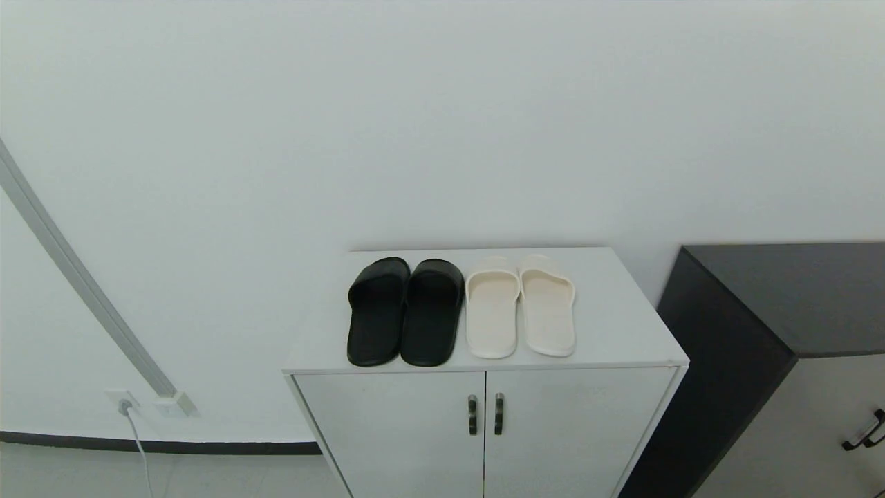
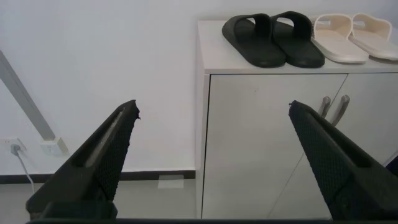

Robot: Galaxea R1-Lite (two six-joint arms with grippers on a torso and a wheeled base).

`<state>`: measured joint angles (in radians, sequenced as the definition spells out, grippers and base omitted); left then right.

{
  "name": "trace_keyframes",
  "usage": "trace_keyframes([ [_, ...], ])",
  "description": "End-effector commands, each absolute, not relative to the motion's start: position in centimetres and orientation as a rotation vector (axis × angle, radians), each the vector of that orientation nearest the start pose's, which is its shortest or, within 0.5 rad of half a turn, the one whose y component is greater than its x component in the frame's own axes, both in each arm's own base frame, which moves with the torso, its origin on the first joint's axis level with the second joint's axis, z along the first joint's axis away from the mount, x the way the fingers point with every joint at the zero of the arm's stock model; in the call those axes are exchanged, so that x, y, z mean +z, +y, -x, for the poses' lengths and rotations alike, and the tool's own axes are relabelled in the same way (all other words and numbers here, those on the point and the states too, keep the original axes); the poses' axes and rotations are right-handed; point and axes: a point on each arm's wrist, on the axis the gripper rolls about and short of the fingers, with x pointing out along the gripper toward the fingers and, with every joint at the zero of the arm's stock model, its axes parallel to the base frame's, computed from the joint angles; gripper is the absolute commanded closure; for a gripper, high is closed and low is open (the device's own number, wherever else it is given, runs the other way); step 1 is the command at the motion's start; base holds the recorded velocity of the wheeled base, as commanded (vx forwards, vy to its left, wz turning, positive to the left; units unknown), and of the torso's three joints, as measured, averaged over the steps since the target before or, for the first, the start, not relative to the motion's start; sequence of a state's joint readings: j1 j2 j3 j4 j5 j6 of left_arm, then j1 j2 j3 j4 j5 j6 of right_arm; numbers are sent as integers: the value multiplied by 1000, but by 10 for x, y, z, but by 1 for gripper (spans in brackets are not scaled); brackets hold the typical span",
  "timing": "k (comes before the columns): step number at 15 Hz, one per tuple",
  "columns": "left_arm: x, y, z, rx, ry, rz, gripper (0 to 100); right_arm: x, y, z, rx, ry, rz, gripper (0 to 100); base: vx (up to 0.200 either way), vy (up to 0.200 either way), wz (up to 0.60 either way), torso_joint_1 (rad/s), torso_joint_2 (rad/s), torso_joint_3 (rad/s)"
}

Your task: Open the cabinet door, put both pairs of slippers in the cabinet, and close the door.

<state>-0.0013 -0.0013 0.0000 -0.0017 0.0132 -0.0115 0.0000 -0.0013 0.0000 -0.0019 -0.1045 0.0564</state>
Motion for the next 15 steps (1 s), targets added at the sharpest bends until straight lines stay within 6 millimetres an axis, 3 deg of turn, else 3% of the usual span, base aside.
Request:
trace_keyframes([
  [1, 76, 0, 23, 12, -2, 12, 0, 76, -2, 23, -104, -4, -54, 0, 0, 0, 0, 0, 0, 0],
  [7, 76, 0, 23, 15, -3, 12, 0, 78, -1, 23, -41, -11, 11, 0, 0, 0, 0, 0, 0, 0],
  [8, 76, 0, 23, 14, -3, 12, 0, 106, -1, 28, -30, -69, -28, 0, 0, 0, 0, 0, 0, 0],
  [9, 76, 0, 23, 14, -2, 12, 0, 147, -2, 27, 9, -39, -166, 0, 0, 0, 0, 0, 0, 0],
  [12, 76, 0, 23, 14, -3, 14, 0, 155, 3, -12, 154, 229, -63, 0, 0, 0, 0, 0, 0, 0],
  [15, 76, 0, 23, 14, -2, 12, 0, 171, 17, -82, 280, 325, -77, 0, 0, 0, 0, 0, 0, 0],
])
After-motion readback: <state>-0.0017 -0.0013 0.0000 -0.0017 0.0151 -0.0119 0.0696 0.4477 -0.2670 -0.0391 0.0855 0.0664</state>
